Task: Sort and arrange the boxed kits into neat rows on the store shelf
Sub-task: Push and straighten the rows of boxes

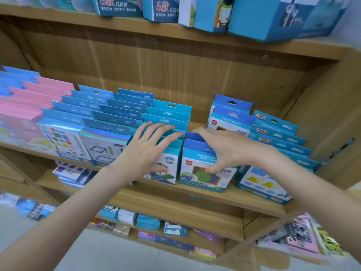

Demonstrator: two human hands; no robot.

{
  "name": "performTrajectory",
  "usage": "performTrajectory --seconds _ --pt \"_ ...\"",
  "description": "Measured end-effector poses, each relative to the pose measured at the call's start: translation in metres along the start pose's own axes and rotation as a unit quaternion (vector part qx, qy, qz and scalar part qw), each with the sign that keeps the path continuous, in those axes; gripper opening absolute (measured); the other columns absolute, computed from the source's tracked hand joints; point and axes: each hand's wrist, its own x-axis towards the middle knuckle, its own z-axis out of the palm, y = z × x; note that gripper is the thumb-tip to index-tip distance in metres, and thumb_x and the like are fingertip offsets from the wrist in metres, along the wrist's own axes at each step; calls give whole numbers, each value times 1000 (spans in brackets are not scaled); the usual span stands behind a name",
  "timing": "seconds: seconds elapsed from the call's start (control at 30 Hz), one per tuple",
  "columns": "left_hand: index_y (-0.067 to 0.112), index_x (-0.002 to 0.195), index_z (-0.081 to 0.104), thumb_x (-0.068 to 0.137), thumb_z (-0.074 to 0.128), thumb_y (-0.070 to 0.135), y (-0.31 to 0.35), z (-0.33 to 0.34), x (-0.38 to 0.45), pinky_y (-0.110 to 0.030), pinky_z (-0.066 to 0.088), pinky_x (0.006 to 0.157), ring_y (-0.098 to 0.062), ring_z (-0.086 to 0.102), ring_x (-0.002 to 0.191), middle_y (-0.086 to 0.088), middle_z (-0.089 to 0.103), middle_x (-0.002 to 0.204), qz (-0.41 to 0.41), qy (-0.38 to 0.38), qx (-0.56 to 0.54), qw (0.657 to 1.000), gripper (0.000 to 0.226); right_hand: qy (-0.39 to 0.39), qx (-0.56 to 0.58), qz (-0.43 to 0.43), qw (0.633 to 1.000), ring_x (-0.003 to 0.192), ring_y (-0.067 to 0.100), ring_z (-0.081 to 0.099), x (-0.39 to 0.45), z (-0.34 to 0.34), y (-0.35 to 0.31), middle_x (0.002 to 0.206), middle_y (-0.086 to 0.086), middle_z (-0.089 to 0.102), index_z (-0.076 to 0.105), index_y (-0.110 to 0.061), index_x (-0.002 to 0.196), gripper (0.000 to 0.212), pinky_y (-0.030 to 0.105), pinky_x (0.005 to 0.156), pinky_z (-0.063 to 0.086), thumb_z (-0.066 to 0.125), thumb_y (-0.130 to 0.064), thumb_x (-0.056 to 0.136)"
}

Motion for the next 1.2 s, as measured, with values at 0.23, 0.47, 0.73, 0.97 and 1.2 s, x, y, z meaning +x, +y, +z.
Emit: performTrajectory --seconds 0.23,0.47,0.73,0.97,1.2 --pt "17 134 38 44 82 57 -2 0 2 -44 19 105 -28 37 119 -11 51 129 0 -11 -12 1000 107 8 3 20 1000 114 23 48 -2 -2 -13 132 1 41 4 -27 143 103 34 84 43 70 -53 68" --pt "15 139 31 55 74 62 -3 -1 2 -48 9 110 -28 31 126 -14 45 136 4 -12 -32 999 105 11 42 95 995 137 20 23 -23 4 -6 149 -1 23 -6 -30 145 111 37 111 22 67 -61 67" --pt "11 139 32 67 40 76 10 -8 32 -51 3 111 -23 36 128 -11 48 135 20 -2 -86 996 97 118 204 154 959 126 17 41 -28 -32 48 139 4 42 19 -24 144 88 32 103 34 64 -51 73" --pt "16 125 52 72 42 72 10 -1 36 -51 7 110 -15 41 121 -1 61 114 36 18 -105 994 78 -37 8 234 971 93 26 50 29 -22 95 111 14 56 48 -8 100 51 37 76 44 75 -40 71" --pt "18 122 53 73 43 72 11 2 34 -50 9 111 -15 41 123 2 60 115 31 28 -107 993 74 52 -106 190 975 127 32 21 46 -14 102 135 12 27 43 -14 126 83 48 102 25 76 -54 61"
